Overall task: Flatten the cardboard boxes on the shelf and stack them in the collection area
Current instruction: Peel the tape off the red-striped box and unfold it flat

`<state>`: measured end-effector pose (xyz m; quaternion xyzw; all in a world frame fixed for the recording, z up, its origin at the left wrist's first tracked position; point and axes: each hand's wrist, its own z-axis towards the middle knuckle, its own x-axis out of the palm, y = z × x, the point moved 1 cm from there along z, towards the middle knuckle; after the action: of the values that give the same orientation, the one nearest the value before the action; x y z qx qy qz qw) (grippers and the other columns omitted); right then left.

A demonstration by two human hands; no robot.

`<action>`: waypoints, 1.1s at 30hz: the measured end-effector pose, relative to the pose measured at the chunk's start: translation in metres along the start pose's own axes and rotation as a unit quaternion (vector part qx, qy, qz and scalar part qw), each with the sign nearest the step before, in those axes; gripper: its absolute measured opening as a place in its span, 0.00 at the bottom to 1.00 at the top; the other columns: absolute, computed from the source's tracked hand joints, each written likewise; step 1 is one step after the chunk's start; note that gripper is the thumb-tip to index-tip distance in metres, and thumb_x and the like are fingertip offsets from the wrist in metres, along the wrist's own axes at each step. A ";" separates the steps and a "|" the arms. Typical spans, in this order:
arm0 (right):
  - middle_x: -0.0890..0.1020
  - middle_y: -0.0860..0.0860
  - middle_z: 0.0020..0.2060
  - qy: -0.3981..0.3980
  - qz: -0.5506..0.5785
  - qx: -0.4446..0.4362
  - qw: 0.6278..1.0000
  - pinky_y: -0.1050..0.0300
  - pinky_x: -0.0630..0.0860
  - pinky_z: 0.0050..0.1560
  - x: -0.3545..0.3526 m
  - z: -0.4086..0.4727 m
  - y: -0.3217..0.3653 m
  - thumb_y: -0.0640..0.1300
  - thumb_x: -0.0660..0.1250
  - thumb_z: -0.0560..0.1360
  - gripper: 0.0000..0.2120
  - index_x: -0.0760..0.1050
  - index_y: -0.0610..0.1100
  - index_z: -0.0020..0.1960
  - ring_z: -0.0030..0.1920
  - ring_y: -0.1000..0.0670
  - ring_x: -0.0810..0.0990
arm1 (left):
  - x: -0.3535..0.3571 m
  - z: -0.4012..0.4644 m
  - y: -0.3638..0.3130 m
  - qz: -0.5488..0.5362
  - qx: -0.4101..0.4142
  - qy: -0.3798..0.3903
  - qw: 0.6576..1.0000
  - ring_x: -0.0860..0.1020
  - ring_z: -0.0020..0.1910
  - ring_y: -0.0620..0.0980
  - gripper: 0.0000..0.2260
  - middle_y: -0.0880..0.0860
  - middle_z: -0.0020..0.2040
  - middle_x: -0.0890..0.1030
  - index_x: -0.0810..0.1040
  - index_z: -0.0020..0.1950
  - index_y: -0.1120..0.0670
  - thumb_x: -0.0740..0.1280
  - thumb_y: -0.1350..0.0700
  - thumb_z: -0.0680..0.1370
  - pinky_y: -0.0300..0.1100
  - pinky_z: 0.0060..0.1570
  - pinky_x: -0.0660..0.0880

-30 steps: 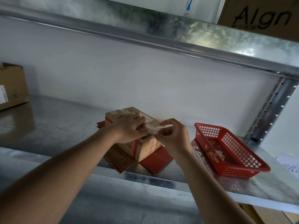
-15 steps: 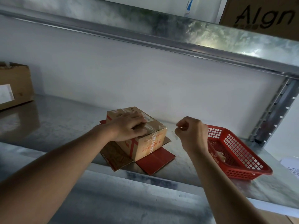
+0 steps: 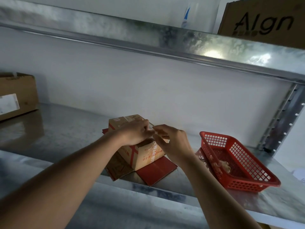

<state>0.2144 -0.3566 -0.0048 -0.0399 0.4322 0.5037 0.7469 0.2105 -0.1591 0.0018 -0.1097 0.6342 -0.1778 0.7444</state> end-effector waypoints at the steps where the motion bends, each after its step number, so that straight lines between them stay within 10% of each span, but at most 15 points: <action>1: 0.85 0.60 0.53 0.011 0.019 0.025 0.999 0.72 0.78 0.52 0.001 0.001 -0.002 0.44 0.75 0.77 0.16 0.82 0.51 0.64 0.51 0.63 0.83 | 0.000 0.000 0.000 -0.002 -0.001 -0.001 1.000 0.77 0.52 0.47 0.14 0.46 0.56 0.73 0.73 0.50 0.45 0.61 0.35 0.81 0.53 0.55 0.78; 11: 0.88 0.57 0.50 0.008 0.298 0.141 0.944 0.62 0.81 0.52 0.002 0.003 -0.018 0.34 0.73 0.77 0.13 0.85 0.48 0.57 0.54 0.58 0.86 | 0.002 -0.004 0.002 -0.029 0.002 -0.017 0.999 0.76 0.53 0.46 0.17 0.44 0.56 0.74 0.74 0.52 0.45 0.65 0.32 0.78 0.49 0.55 0.76; 25: 0.88 0.56 0.45 0.046 0.012 0.013 0.999 0.63 0.78 0.46 0.007 0.019 -0.013 0.40 0.72 0.79 0.10 0.86 0.52 0.56 0.45 0.58 0.83 | 0.001 -0.010 0.000 -0.006 0.019 -0.014 1.000 0.73 0.64 0.51 0.09 0.45 0.61 0.73 0.73 0.53 0.43 0.61 0.39 0.83 0.57 0.65 0.70; 33: 0.84 0.45 0.49 -0.002 -0.099 0.051 0.994 0.49 0.82 0.47 -0.001 0.022 -0.029 0.26 0.62 0.77 0.19 0.85 0.43 0.57 0.49 0.46 0.83 | -0.002 -0.012 0.006 0.021 0.039 0.003 0.999 0.73 0.56 0.45 0.26 0.40 0.56 0.72 0.72 0.52 0.41 0.59 0.21 0.71 0.54 0.57 0.76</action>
<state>0.2501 -0.3603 -0.0013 -0.0439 0.4494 0.4045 0.7953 0.1997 -0.1517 -0.0007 -0.0668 0.6316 -0.1873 0.7494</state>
